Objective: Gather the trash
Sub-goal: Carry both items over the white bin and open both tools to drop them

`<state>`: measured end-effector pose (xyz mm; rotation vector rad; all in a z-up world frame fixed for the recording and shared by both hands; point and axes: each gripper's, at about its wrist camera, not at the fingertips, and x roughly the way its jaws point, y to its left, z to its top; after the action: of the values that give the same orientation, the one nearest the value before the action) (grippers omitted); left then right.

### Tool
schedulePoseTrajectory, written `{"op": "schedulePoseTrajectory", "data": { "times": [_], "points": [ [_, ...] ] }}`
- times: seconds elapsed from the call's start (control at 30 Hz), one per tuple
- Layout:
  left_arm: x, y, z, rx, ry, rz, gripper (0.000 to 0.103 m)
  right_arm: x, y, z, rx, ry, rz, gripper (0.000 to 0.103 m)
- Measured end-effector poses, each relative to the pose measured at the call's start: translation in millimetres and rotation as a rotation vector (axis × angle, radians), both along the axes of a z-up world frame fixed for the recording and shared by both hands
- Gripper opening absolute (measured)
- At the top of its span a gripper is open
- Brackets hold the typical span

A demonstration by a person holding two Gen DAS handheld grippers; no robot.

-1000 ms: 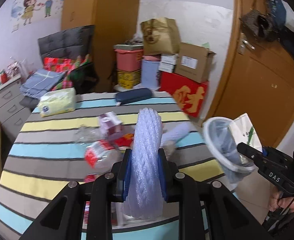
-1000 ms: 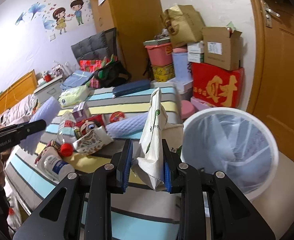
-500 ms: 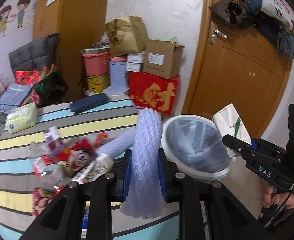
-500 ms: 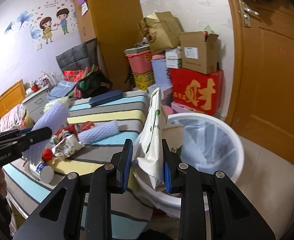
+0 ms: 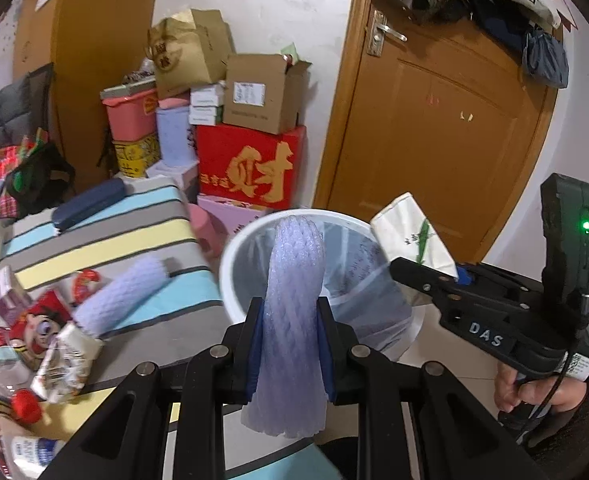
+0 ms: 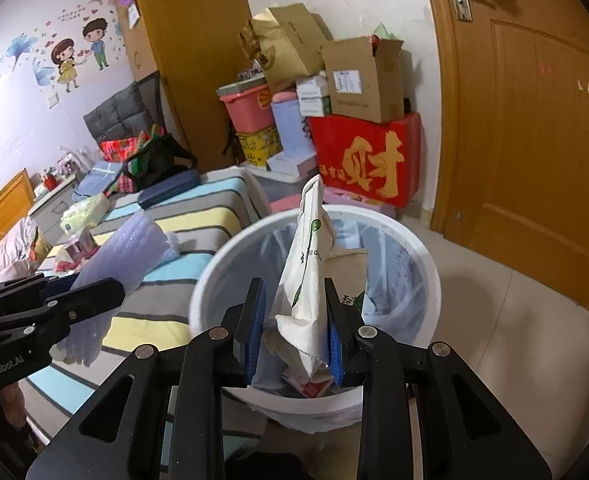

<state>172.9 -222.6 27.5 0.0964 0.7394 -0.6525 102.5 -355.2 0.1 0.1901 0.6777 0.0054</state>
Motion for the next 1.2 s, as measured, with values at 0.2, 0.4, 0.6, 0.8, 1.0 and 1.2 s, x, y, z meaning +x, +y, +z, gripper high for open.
{"op": "schedulePoseTrajectory", "data": {
  "times": [0.2,0.4,0.6,0.8,1.0,1.2],
  "points": [
    [10,-26,-13,0.018,0.022,-0.024,0.025,7,-13,-12,-0.005,0.050,0.012,0.028],
    [20,-44,-25,0.070,0.024,-0.016,0.025,14,-22,-20,-0.008,0.076,0.035,0.028],
    [24,-50,-29,0.078,0.025,-0.011,0.027,20,-34,-25,-0.012,0.097,0.020,0.029],
    [27,-46,-27,0.056,0.023,0.007,0.054,21,-37,-28,-0.018,0.114,0.013,0.031],
    [26,-39,-24,0.059,0.017,0.021,0.054,21,-36,-26,-0.023,0.101,0.012,0.049],
    [20,-28,-17,0.056,0.000,0.041,0.054,18,-34,-21,-0.020,0.079,0.002,0.050]
  ]
}}
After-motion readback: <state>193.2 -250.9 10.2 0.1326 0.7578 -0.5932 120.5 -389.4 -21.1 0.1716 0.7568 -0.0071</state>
